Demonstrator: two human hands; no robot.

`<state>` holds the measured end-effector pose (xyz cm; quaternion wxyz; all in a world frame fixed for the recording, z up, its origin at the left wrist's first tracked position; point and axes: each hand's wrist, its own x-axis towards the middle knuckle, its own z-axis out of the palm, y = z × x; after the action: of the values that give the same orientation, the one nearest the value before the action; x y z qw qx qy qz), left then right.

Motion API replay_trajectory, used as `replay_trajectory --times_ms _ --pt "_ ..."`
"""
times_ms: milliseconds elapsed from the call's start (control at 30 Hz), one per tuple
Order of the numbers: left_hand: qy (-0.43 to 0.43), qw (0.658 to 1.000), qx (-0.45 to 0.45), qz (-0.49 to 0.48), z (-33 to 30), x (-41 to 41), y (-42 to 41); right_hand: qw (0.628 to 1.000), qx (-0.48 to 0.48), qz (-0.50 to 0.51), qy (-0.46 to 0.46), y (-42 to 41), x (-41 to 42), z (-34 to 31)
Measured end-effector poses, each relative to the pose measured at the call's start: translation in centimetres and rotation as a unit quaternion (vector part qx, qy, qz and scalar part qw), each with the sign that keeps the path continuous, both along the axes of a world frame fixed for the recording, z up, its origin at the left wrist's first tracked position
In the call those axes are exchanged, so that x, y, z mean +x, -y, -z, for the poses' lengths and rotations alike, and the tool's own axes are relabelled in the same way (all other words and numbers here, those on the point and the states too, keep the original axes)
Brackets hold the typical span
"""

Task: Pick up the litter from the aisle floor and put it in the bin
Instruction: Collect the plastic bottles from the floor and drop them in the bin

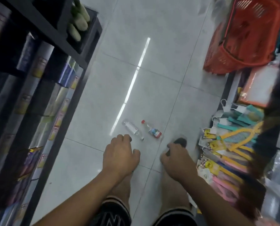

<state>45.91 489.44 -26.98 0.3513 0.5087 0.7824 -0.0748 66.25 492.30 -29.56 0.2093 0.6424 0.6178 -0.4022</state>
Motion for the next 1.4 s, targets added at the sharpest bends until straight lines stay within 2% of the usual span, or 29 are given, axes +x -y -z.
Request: replay_trajectory --times_ms 133,233,467,567,667,767,933,1067,1200,1400 --pt "0.007 0.991 -0.073 -0.111 12.0 4.3 -2.4 0.999 -0.032 -0.044 -0.002 -2.7 0.5 11.6" --pt "0.045 0.960 -0.112 -0.251 21.9 8.3 -3.4 0.996 -0.066 -0.062 0.009 -4.2 1.3 21.4" --pt "-0.006 0.939 -0.035 -0.342 42.3 13.3 -3.9 0.994 -0.017 -0.102 0.030 -4.9 3.7 42.4" --pt "-0.057 0.924 -0.028 -0.378 49.6 12.9 -3.1 0.992 0.014 -0.114 0.047 -4.0 4.4 48.7" --pt "-0.085 0.883 -0.050 -0.459 55.6 11.9 -2.8 0.992 0.024 -0.122 0.037 -3.2 4.1 53.8" --pt "-0.090 0.861 -0.047 -0.499 59.5 11.0 -2.9 0.992 0.017 -0.122 0.022 -2.7 4.2 57.4" --pt "-0.070 0.844 -0.004 -0.532 61.1 8.5 -1.8 0.995 -0.014 -0.097 -0.005 -2.6 3.8 59.0" --pt "-0.052 0.852 -0.027 -0.521 58.1 7.2 -1.4 0.997 -0.033 -0.075 -0.006 -3.0 3.5 55.9" --pt "-0.017 0.859 -0.033 -0.511 51.3 6.7 -2.0 0.998 -0.019 -0.060 -0.004 -3.7 2.9 49.1" --pt "0.045 0.873 0.044 -0.483 36.4 3.6 -3.5 1.000 0.004 -0.029 -0.012 -5.1 0.6 34.9"
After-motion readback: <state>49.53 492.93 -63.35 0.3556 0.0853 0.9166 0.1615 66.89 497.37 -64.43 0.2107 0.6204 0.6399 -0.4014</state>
